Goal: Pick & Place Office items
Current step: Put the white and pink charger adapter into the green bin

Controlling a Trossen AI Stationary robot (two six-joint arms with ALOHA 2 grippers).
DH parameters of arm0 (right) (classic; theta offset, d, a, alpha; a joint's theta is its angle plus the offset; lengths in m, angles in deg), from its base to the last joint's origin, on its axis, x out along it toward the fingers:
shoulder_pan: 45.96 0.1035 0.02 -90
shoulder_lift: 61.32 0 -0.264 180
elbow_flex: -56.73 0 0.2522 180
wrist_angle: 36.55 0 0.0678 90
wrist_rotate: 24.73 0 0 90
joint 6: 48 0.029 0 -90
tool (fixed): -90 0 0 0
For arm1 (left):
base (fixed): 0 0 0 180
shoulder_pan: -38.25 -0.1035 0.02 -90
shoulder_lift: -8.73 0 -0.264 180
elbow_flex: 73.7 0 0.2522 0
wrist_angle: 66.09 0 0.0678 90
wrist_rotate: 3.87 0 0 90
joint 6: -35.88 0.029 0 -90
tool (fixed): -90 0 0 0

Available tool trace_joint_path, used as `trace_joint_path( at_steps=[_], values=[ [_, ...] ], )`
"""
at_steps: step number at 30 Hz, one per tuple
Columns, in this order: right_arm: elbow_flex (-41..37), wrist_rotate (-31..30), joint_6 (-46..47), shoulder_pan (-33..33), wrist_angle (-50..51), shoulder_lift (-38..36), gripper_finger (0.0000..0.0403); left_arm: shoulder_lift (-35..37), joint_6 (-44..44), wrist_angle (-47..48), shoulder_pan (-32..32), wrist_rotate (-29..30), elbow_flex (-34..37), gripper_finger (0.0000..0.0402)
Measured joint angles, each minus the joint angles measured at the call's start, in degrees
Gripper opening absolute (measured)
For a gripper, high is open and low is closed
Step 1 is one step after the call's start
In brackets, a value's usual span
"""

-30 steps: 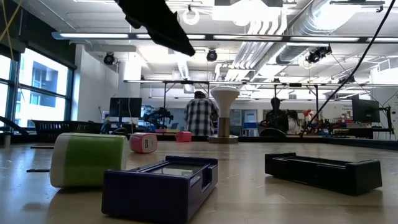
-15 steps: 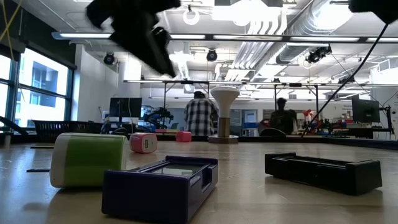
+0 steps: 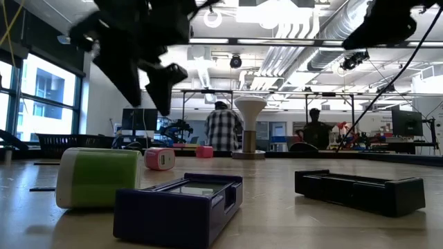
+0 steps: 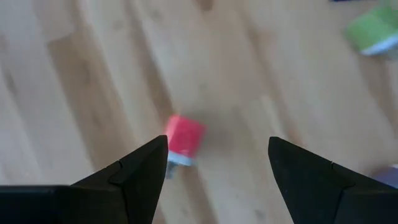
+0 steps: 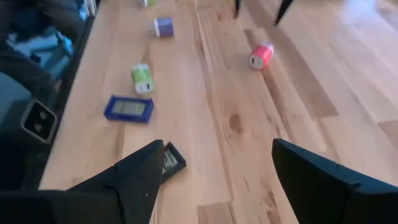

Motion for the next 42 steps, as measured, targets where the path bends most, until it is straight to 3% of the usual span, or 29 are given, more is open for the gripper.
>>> trace_joint_path(
  at_steps=[7,14,28,42],
  values=[
    [0.0,5.1,-0.2,-2.6,0.2,1.3,0.0287,-0.8,1.2,-9.8,-4.4,-0.2,6.9,0.0270],
    [0.0,6.6,-1.4,-3.4,0.0,1.3,0.0287,-0.8,6.7,-12.8,-5.2,-0.3,10.8,0.0270],
    [0.0,9.4,-1.1,-6.9,-1.5,1.3,0.0287,-0.8,0.6,-14.6,-4.9,0.0,11.8,0.0270],
    [0.0,9.9,-1.2,-9.4,-2.1,1.3,0.0287,-6.9,4.3,-18.5,-4.6,1.9,13.0,0.0270]
  ],
)
